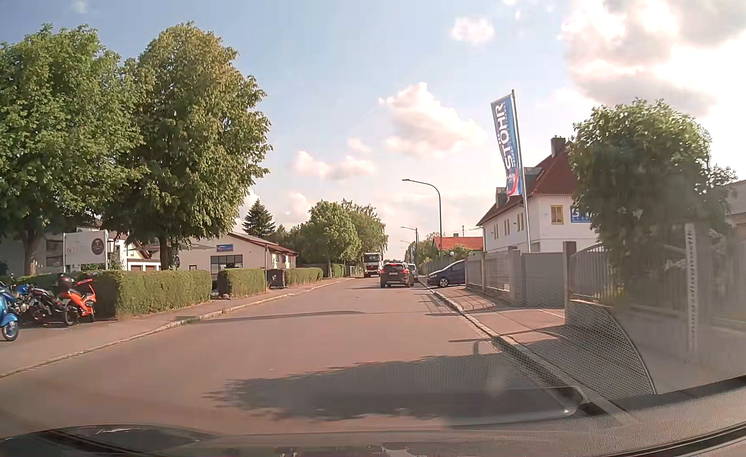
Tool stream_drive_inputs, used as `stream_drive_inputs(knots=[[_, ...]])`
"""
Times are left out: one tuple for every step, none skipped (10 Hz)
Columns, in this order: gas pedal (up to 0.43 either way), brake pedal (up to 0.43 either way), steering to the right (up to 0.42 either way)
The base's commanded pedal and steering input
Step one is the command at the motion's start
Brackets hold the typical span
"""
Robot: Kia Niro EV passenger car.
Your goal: Follow the waypoints while adhering to traffic rules and regulations
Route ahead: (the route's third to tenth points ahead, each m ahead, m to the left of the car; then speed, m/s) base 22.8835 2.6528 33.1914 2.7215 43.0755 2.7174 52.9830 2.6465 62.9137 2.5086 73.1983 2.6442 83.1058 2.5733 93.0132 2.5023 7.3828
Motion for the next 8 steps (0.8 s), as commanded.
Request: stream_drive_inputs(knots=[[0.0,0.024,-0.006],[0.0,0.018,-0.006],[0.0,0.012,-0.006],[0.0,0.012,-0.005],[0.0,0.012,-0.005],[0.008,0.012,-0.006],[0.0,0.012,-0.006],[0.0,0.012,-0.007]])
